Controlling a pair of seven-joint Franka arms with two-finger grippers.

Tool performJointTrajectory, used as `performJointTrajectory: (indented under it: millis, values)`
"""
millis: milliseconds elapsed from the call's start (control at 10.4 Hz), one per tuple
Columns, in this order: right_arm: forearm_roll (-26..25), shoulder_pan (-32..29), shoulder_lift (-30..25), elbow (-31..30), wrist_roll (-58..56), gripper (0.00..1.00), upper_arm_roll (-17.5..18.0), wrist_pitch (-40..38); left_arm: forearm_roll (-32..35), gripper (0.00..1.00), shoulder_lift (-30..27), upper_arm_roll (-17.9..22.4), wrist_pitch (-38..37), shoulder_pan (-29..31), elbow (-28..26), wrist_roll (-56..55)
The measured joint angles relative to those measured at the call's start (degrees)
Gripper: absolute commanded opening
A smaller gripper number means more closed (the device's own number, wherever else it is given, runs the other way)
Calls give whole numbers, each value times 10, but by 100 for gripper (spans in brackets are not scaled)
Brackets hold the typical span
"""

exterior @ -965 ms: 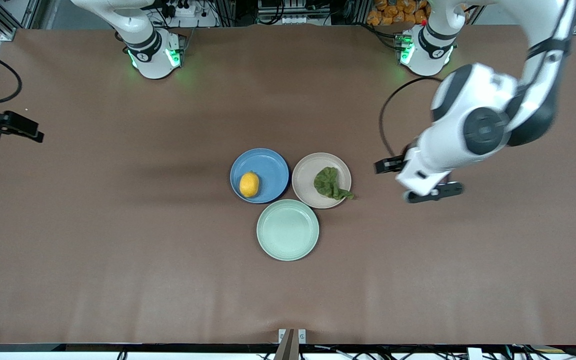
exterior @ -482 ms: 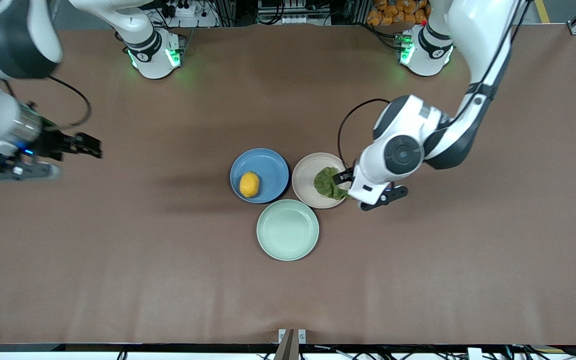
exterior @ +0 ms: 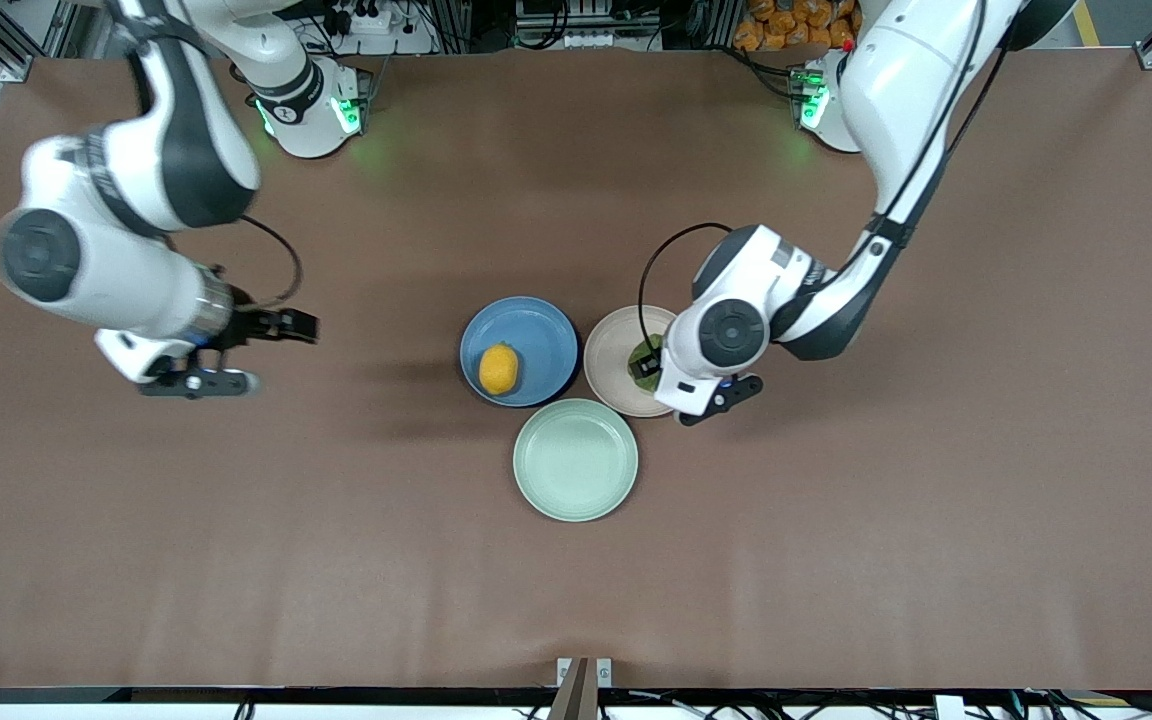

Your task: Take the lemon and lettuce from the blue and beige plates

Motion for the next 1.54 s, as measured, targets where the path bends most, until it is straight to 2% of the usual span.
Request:
performJointTrajectory:
  millis: [482, 675, 772, 868, 965, 1544]
  values:
    - [0, 59, 98, -17, 202, 100, 55, 169, 34, 77, 44, 2, 20, -17, 0, -21]
    - [0, 83, 129, -17, 246, 100, 58, 211, 34, 52, 52, 5, 33, -17, 1, -21]
    - [0, 91, 141, -17, 259, 100, 58, 230, 35, 36, 55, 6, 38, -17, 1, -21]
    - [0, 97, 153, -17, 273, 100, 60, 249, 37, 6, 57, 6, 40, -17, 1, -21]
    - [0, 103, 167, -17, 287, 100, 64, 268, 39, 0, 59, 6, 41, -18, 1, -21]
    - [-20, 135, 221, -17, 348, 100, 70, 321, 40, 0, 49, 12, 43, -21, 22, -42]
